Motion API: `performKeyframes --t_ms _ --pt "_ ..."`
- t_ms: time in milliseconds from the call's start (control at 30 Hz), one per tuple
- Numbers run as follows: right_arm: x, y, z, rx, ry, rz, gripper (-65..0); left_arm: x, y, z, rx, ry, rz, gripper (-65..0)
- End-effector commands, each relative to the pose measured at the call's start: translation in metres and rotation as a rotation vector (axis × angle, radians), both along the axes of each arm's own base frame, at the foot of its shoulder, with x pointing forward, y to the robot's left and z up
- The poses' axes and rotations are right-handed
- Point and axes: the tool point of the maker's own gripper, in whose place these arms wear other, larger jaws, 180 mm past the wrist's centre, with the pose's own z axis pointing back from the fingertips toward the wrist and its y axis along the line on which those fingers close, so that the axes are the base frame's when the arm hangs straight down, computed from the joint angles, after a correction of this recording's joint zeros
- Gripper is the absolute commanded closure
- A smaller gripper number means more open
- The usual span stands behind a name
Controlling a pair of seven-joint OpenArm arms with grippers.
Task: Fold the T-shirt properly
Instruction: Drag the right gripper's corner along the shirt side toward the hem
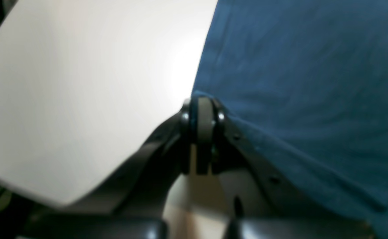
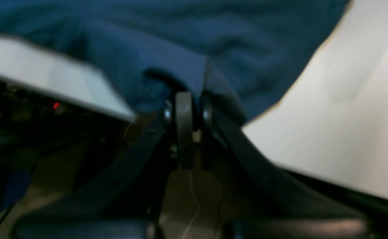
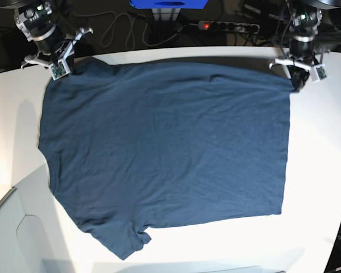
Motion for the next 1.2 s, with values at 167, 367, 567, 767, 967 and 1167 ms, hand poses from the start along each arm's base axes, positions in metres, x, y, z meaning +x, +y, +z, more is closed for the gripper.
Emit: performKeyframes --t_ms 167,367,567,767,967,1167 --pt "0.048 0.002 0.028 -0.003 -0.153 0.037 -0.2 0.028 0.004 0.015 0.01 -0.091 0.007 0.0" --pt "0.097 -0.009 0.04 -0.023 -0.216 -0.003 -0.2 0.054 0.013 0.011 -0.01 -0.134 0.036 0.0" --pt "0.137 -0.01 0.035 -0.024 -0.218 0.016 -0.2 0.084 0.009 0.003 -0.03 -0.143 -0.004 0.0" --pt "0.171 -0.008 0.031 -0.026 -0.223 0.053 -0.2 0.093 0.004 -0.002 -0.044 -0.141 -0.017 0.0" --pt "0.202 -0.008 0.032 -0.014 -0.233 0.052 -0.2 0.098 0.004 -0.001 -0.046 -0.151 -0.015 0.0" --pt "0.225 -0.004 0.026 0.0 -0.213 0.063 -0.2 0.108 0.004 0.008 -0.045 -0.182 -0.015 0.0"
